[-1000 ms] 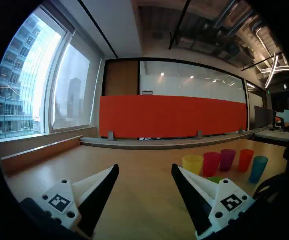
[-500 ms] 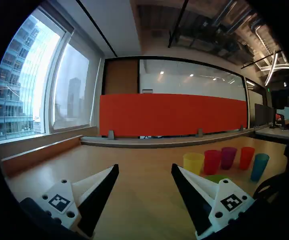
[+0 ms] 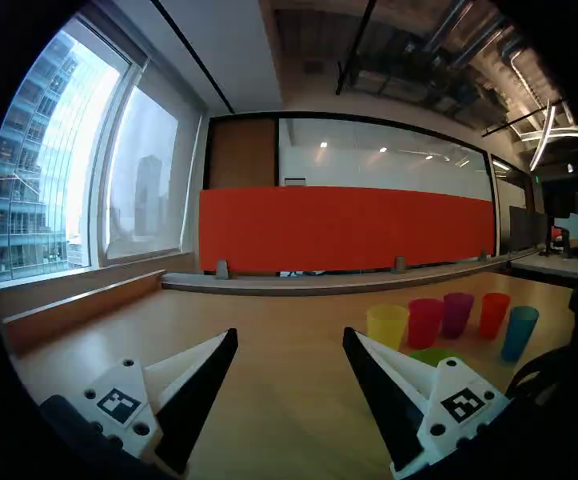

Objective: Pour water

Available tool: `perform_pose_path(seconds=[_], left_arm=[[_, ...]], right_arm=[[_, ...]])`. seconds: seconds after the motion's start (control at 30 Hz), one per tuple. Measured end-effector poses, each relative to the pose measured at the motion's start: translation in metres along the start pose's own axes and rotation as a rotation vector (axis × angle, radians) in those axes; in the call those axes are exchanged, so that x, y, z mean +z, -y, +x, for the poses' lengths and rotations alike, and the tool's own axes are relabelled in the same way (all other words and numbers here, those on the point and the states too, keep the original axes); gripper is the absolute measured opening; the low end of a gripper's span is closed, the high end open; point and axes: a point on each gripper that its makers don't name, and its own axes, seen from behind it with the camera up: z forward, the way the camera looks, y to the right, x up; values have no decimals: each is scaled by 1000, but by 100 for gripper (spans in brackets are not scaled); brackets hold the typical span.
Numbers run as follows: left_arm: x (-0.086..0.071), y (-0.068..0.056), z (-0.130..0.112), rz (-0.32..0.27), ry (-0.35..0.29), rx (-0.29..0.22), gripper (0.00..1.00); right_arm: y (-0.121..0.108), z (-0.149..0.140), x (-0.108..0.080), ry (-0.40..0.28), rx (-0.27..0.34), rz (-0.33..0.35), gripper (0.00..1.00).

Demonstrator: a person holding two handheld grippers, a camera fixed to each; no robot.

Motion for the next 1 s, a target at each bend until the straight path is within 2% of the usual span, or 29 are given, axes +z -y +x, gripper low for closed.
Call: perform_pose_path(seconds=[0.3,0.5,1.0], left_arm=[[0,0,-1,0,0,1,98],[0,0,0,0,0,0,98],[0,0,0,0,0,1,98]], right_arm=[[-5,-14,-1,24,-43,3,99],[-5,-32,1,50,-51,14,99],[18,-57,19,30,-41,58,99]])
